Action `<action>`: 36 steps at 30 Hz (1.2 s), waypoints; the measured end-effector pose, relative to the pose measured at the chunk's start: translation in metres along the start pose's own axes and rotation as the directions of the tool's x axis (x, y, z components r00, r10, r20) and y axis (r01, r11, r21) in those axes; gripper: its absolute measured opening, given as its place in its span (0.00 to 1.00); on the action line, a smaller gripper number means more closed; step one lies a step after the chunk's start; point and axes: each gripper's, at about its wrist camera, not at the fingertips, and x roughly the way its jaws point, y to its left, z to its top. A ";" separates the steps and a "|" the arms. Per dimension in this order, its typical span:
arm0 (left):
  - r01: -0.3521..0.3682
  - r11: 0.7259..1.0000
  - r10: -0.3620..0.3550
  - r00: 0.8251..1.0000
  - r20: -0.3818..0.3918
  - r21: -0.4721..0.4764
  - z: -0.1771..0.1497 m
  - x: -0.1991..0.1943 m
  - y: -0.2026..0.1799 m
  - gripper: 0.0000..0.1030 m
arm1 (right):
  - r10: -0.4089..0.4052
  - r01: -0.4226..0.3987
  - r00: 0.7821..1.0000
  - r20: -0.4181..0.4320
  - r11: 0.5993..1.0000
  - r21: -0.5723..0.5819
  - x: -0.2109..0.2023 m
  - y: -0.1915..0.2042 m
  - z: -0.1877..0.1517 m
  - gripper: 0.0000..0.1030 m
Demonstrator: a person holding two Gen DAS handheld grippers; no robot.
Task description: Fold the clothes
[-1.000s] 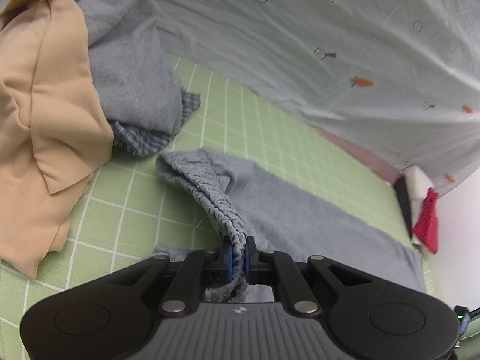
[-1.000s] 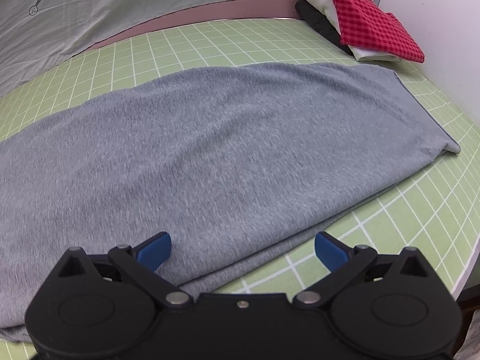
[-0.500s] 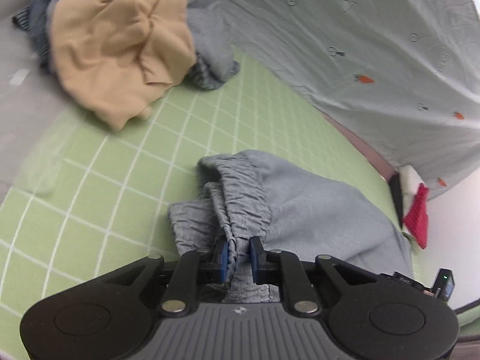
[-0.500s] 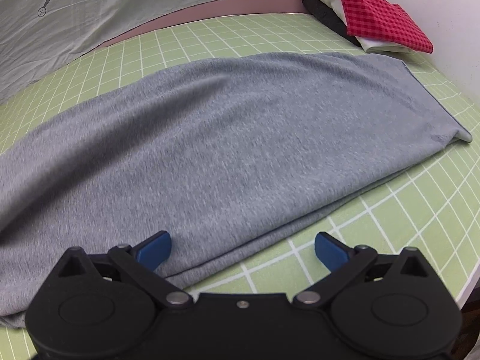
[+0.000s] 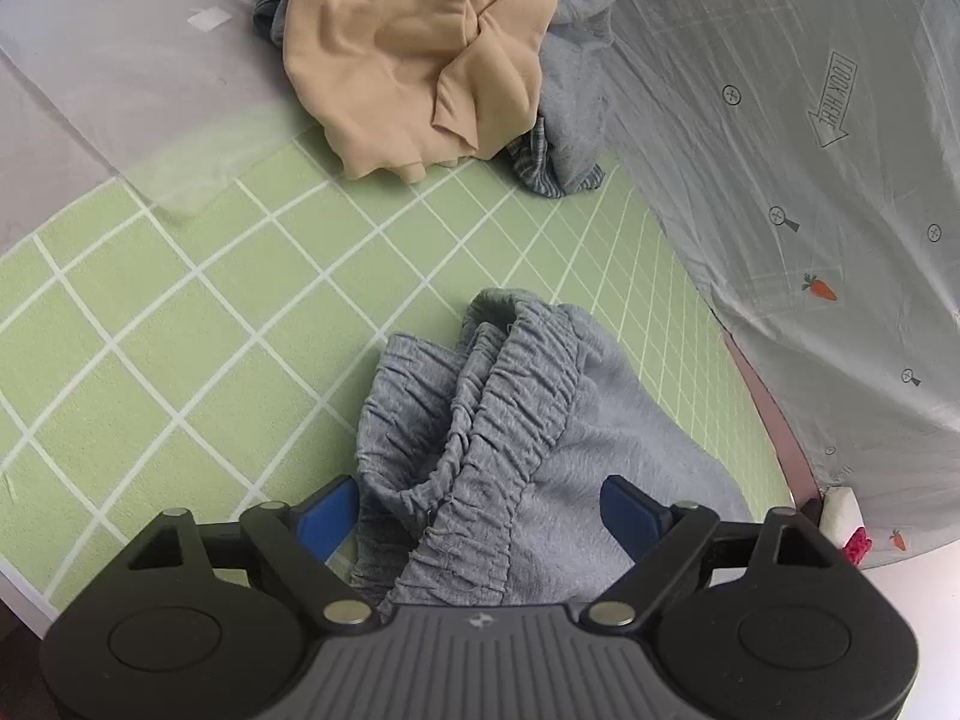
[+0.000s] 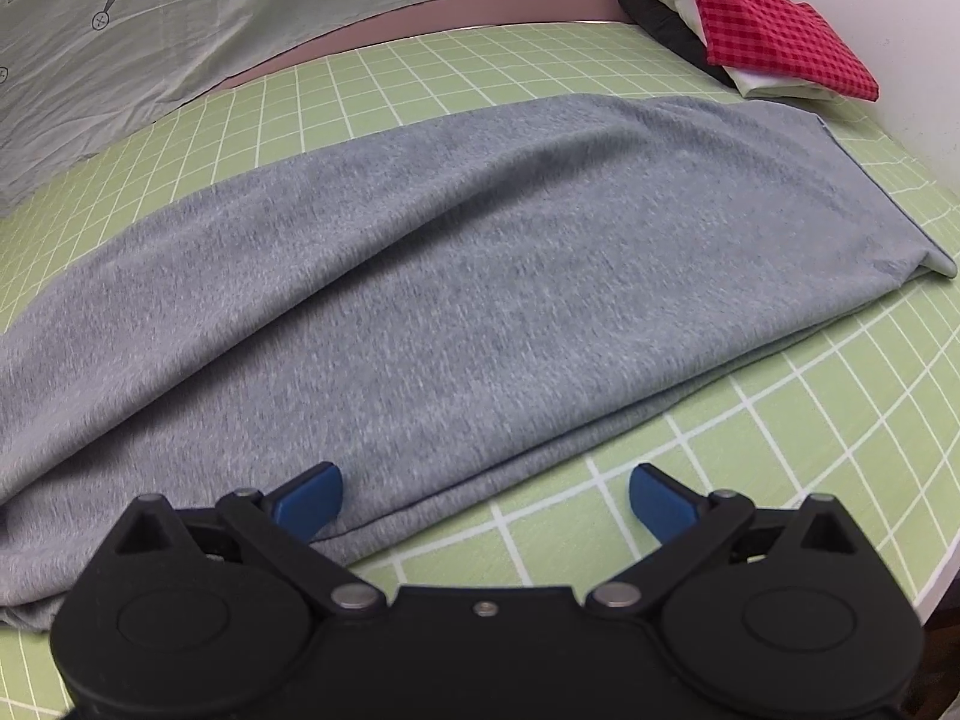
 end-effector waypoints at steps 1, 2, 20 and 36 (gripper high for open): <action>-0.008 1.000 0.008 1.000 -0.003 0.010 -0.001 0.003 -0.003 0.86 | 0.001 -0.001 1.000 0.001 1.000 -0.001 0.000 0.000 0.000 1.00; -0.015 1.000 0.015 1.000 -0.006 0.020 -0.002 0.006 -0.006 0.86 | 0.002 -0.002 1.000 0.001 1.000 -0.002 0.000 0.000 -0.001 1.00; -0.251 0.938 0.209 0.960 0.187 0.241 0.066 0.019 -0.043 0.23 | 0.012 -0.011 1.000 0.011 1.000 -0.025 -0.004 -0.002 -0.006 1.00; -0.268 0.963 0.269 0.955 0.128 -0.030 0.023 0.004 -0.002 0.76 | 0.003 -0.003 1.000 0.013 1.000 0.002 -0.010 -0.006 0.000 1.00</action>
